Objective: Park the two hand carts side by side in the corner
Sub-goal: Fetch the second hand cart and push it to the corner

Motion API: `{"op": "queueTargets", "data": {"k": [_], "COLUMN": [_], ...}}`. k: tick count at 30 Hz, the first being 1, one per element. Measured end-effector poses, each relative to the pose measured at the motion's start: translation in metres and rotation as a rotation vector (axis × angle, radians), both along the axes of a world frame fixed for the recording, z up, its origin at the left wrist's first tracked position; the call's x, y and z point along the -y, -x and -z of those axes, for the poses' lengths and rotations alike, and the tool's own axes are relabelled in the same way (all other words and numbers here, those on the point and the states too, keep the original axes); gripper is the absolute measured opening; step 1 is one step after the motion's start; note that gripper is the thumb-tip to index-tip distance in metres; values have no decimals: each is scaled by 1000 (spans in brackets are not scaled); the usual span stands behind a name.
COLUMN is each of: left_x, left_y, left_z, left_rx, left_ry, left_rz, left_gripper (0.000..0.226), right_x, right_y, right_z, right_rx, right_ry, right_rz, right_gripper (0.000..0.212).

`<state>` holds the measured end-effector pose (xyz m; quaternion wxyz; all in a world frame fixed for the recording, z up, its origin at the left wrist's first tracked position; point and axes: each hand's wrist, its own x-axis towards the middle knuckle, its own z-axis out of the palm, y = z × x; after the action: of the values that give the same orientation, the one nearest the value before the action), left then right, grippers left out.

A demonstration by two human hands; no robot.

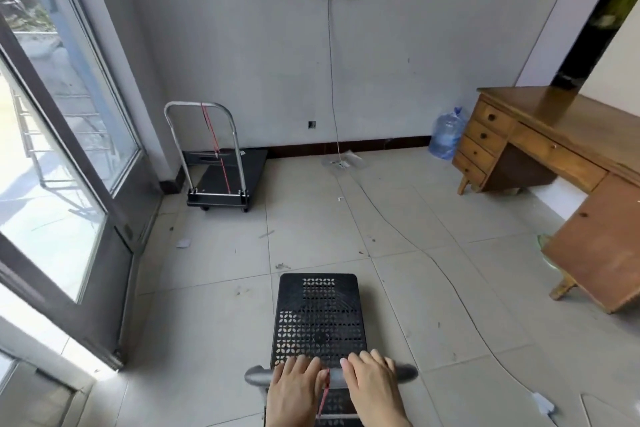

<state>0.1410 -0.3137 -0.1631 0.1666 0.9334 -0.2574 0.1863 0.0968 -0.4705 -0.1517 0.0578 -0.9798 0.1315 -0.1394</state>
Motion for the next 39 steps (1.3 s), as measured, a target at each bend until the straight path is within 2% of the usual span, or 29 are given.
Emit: {"op": "queueTargets", "data": {"k": [3,7,15,19,22,27,30,34,39], "left_x": [3,13,46,72,89,106,124,136,156], "left_y": [-35,-76,-166,-209,-241,-318,-340,-390,-473], "left_z": [0,-5,-4,-6,-3,14,11,-10,-14], "left_rx": [-41,-57,-71,-57,-21,-222,-252,-135,-240], "left_ry": [-9,-29,-64,-57,-41,-158,-96,-50,-64], "left_rz": [0,27,-52,-67,5,-74,-70,-97,-62], "left_gripper": [36,17,40,38,20,34,41,38,18], "right_x": [3,12,49,74,92,117,129,141,157], "right_y": [-33,-75,-168,-215,-246,-303,-341,-399,-482], "right_z": [-2,-4,-9,-9,-10,-17,-12,-9,-8], "right_rx": [3,0,41,12,-23,-13,-24,5,-37], "right_ry": [2,-4,-78,-112,-152,-120,-127,-74,-82], "right_rz": [-13,-27,-39,-79,-95,-134,-128,-93,-56], "right_gripper": [34,34,32,34,34,34,34,34,34]}}
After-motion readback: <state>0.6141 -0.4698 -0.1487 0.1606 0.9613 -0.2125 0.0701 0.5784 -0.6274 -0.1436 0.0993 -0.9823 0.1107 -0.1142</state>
